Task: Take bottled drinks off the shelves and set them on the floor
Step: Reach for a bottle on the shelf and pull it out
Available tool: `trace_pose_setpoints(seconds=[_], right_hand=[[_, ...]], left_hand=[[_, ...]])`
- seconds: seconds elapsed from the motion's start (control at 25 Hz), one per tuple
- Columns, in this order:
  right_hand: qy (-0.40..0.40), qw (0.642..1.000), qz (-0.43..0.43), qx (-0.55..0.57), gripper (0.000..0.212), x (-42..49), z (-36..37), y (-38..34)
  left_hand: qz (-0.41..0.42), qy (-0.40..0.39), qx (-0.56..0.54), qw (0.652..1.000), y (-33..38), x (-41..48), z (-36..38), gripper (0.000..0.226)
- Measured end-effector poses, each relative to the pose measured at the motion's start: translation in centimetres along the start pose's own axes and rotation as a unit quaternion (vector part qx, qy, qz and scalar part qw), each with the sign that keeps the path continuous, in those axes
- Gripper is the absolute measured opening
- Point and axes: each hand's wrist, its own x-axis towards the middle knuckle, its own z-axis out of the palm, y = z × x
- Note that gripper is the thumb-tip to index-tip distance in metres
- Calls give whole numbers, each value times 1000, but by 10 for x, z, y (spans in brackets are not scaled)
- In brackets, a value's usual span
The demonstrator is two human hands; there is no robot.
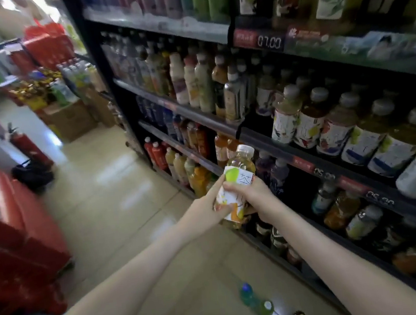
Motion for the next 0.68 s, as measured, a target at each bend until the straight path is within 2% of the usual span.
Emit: trace_pose_setpoints(seconds=[0.2,0.28,0.4,0.56,0.68], right_hand=[[166,983,-82,-4,20,97,21,-32],[261,959,-108,8,28,125,25,-42],[372,919,-132,1,53,151,30,-57],[453,881,-140,-9,57,154,26,-82],[458,880,-126,-5,58,148,24,-86]], left_hand=[[102,-73,39,991,-35,131,-69,73],[167,-78,95,978,-41,181,-92,67],[278,-69,171,943,-31,232,-122,60],[345,-127,162,916,-4,273,-128,63],[378,-204,134,893,17,278,-110,81]])
